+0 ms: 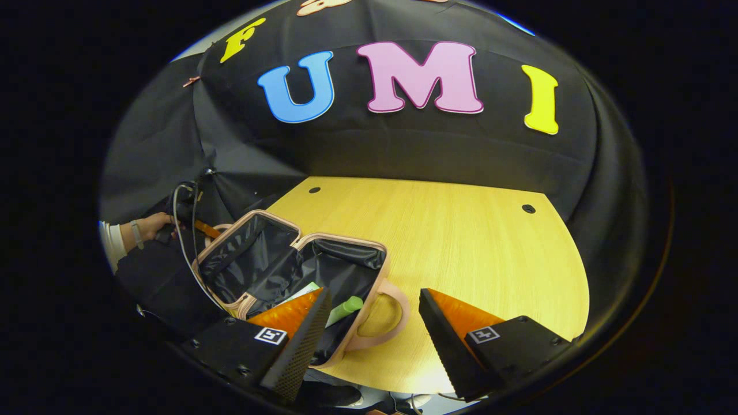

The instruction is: First open the suitcase, pack the skin care products into it, and then close the suitcase.

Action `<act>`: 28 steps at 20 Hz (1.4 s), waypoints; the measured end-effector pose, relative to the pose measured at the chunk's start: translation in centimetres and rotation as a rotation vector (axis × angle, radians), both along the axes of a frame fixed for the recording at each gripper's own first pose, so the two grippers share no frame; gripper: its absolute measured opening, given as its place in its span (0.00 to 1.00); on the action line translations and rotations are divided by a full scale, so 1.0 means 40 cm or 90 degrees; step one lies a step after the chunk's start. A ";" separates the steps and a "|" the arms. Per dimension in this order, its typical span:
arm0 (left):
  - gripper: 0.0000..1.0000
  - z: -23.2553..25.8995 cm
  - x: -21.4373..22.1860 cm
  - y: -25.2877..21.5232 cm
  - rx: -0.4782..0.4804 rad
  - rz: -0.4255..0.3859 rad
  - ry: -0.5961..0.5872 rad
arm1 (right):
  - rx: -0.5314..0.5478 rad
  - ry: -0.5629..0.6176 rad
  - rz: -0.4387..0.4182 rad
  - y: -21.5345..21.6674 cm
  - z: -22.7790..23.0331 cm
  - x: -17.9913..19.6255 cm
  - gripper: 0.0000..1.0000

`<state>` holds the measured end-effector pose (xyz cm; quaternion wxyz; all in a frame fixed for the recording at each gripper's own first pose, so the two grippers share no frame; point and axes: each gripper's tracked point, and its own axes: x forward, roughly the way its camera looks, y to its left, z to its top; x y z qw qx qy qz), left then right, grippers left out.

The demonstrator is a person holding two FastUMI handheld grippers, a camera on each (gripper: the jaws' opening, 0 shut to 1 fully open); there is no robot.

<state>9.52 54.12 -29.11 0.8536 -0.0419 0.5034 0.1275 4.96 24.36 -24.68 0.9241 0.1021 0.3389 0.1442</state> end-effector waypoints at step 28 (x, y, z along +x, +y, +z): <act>0.24 -0.279 0.147 -1.335 0.035 -0.355 0.068 | 0.030 -0.116 -0.158 -0.692 0.149 -0.217 0.97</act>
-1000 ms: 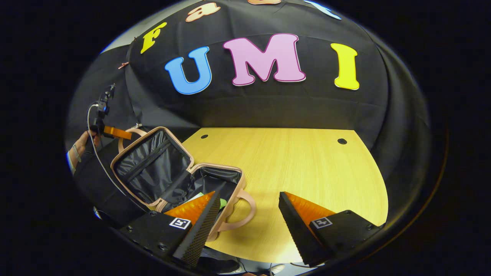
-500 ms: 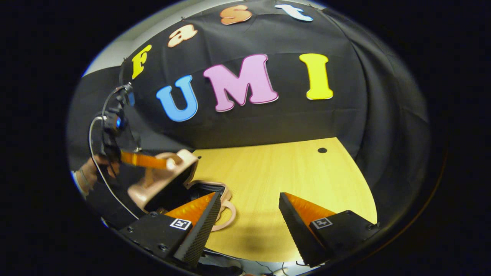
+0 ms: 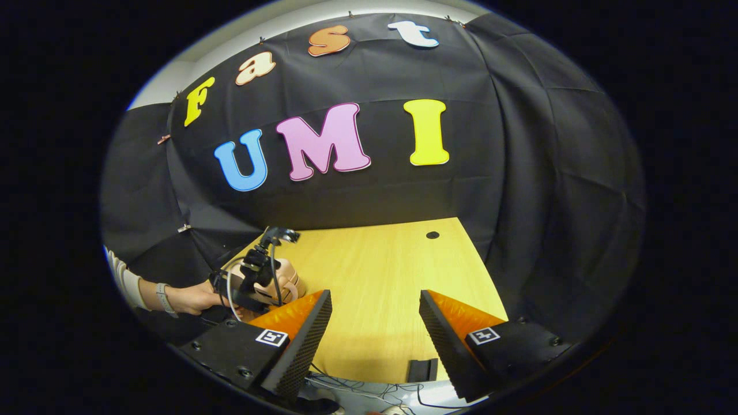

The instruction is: First open the suitcase, pack the skin care products into it, and then close the suitcase.

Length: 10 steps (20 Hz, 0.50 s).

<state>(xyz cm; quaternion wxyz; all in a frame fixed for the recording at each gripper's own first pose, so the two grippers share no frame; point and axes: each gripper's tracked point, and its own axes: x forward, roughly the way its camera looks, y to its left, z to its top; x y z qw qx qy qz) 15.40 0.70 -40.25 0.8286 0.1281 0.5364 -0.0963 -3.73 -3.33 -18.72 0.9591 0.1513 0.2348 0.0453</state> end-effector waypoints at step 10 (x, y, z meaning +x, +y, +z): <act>0.98 0.490 -0.026 -0.070 0.059 0.045 -0.360 | -0.011 -0.102 0.136 0.004 0.126 0.043 0.96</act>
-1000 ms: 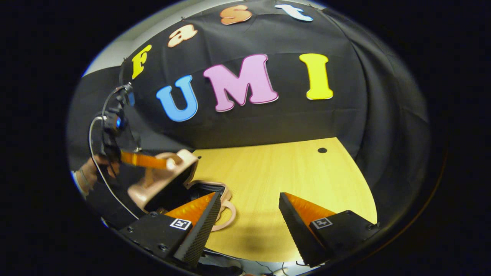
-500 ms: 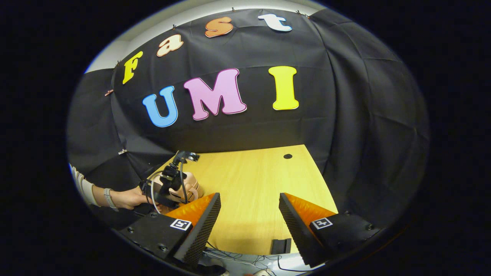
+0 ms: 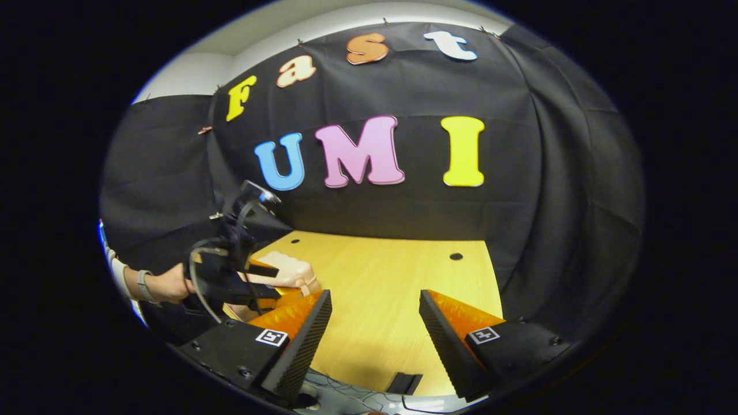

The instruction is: First open the suitcase, pack the skin care products into it, and then close the suitcase.

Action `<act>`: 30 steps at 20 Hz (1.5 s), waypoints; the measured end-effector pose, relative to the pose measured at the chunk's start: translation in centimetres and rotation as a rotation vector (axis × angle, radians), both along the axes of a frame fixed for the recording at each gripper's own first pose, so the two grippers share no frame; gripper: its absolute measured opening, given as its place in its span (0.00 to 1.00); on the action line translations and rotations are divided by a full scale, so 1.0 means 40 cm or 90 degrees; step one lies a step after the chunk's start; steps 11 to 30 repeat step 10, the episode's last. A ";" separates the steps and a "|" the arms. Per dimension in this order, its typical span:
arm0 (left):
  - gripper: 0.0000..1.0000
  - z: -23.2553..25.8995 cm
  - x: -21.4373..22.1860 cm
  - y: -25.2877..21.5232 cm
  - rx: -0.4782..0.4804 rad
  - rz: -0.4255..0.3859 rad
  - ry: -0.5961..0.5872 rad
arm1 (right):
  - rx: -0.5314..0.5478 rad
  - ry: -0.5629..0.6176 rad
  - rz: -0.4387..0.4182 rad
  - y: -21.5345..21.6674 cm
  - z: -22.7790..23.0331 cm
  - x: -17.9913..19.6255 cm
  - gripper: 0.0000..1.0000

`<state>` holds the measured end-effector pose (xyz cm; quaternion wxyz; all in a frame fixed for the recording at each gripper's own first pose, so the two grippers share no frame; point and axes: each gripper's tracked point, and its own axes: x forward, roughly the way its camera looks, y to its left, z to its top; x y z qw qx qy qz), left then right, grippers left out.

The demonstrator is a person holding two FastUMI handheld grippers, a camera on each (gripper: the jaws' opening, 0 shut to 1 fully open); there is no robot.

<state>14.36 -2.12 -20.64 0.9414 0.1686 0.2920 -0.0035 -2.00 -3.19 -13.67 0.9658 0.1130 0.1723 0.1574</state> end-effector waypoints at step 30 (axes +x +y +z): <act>0.97 0.572 -0.207 -0.046 -0.092 0.049 -0.355 | -0.035 -0.172 -0.005 0.106 0.280 0.063 0.97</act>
